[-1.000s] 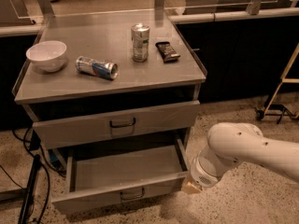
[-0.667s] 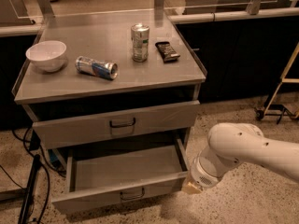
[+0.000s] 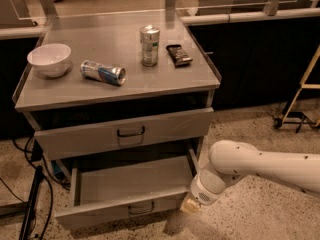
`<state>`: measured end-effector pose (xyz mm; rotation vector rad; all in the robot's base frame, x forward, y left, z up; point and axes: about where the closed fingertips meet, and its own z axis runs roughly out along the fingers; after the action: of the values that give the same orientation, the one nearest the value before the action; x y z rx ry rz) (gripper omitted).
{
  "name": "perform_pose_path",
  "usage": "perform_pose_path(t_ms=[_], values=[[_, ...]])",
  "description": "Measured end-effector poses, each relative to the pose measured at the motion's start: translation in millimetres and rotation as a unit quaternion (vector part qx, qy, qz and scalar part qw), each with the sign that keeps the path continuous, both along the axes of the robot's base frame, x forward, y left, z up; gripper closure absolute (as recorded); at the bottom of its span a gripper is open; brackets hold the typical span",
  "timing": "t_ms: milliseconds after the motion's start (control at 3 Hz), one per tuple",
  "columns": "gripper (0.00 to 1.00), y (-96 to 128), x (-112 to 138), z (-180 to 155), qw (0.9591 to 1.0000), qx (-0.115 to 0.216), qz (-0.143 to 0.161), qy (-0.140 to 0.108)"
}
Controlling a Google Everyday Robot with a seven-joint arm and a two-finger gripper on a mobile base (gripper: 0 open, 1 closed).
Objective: Close middle drawer
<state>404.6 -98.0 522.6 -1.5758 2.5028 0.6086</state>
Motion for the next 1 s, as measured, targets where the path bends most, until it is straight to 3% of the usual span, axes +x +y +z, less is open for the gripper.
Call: perform_pose_path(t_ms=[667, 1000], values=[[1.00, 28.4, 12.1, -42.3, 0.9995, 0.017, -0.003, 0.025], [1.00, 37.0, 19.0, -51.7, 0.9997, 0.011, -0.002, 0.021]])
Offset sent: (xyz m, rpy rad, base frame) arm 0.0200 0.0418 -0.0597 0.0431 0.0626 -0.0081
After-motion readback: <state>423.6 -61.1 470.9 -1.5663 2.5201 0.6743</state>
